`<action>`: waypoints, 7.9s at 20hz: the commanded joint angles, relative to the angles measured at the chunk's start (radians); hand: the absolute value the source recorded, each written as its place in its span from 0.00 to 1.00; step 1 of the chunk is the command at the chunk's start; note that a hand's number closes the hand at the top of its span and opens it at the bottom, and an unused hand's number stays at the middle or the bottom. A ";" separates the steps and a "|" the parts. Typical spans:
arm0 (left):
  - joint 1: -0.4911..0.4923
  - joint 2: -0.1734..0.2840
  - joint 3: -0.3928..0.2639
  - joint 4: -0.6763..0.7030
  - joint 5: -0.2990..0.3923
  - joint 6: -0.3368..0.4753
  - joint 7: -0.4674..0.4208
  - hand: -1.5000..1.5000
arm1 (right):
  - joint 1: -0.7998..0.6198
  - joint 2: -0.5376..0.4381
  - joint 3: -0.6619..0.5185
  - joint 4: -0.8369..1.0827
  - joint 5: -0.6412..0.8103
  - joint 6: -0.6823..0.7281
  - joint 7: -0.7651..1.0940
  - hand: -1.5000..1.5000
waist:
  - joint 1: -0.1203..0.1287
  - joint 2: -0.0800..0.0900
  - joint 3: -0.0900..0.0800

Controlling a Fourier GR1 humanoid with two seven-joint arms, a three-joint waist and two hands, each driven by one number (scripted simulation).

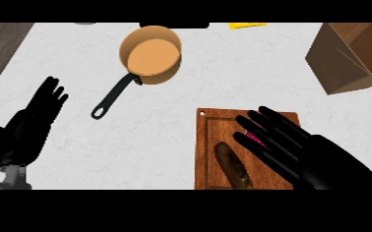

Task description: Pick the sweet potato from the cutting board and place it in the cardboard box

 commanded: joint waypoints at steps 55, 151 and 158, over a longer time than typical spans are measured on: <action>-0.041 -0.106 0.123 0.040 -0.091 -0.134 0.017 0.50 | -0.049 0.774 0.380 0.338 0.657 0.851 0.759 0.00 | 0.015 0.018 0.008; -0.046 -0.252 0.176 -0.057 -0.225 -0.195 0.116 0.50 | -0.858 0.281 -0.831 1.450 0.725 -0.159 0.387 1.00 | 0.028 0.021 0.008; -0.100 -0.192 0.246 0.034 -0.175 -0.260 0.083 0.50 | -0.833 0.255 -0.910 1.673 0.676 -0.339 0.272 1.00 | 0.039 0.031 0.009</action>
